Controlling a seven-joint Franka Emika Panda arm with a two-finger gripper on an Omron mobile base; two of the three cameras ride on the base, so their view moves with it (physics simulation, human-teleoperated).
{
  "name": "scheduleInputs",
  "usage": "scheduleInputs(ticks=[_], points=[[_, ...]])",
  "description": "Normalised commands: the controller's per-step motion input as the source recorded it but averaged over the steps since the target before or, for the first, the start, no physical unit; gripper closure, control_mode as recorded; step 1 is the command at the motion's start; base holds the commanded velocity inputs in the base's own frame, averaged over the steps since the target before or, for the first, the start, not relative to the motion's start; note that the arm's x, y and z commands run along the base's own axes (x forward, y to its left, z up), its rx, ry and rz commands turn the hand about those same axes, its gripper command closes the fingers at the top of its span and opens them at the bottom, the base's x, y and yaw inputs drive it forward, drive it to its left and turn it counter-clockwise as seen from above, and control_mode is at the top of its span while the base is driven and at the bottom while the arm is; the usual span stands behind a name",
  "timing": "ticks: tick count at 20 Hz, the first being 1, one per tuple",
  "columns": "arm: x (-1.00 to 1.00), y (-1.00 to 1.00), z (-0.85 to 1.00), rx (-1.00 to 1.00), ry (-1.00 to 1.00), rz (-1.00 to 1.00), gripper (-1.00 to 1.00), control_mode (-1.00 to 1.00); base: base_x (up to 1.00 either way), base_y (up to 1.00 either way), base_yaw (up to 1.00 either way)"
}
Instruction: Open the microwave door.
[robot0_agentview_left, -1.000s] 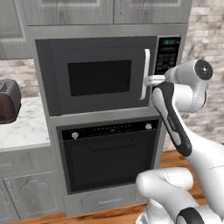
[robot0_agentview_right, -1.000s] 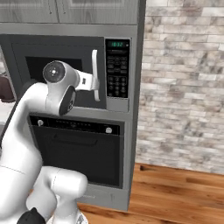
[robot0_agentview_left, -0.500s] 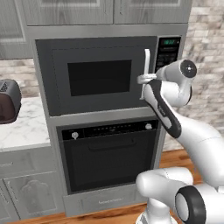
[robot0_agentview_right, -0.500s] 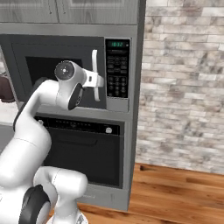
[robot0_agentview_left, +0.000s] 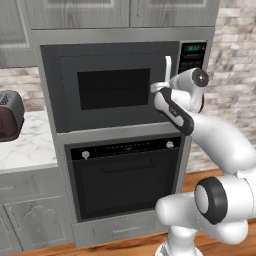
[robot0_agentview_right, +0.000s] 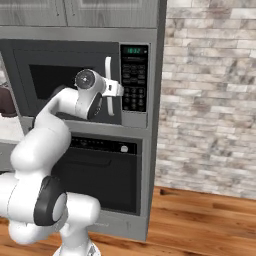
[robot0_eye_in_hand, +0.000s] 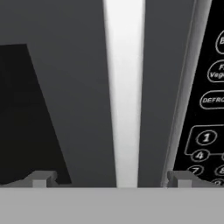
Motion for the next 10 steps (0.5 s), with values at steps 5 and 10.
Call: scheduleInputs(ticks=[5,10], points=[[0.58,-0.02,0.00,0.00,0.00,0.00,-1.00,-1.00,0.00,0.00,0.00],[0.47,0.00,-0.02,0.00,0.00,0.00,-1.00,-1.00,0.00,0.00,0.00]])
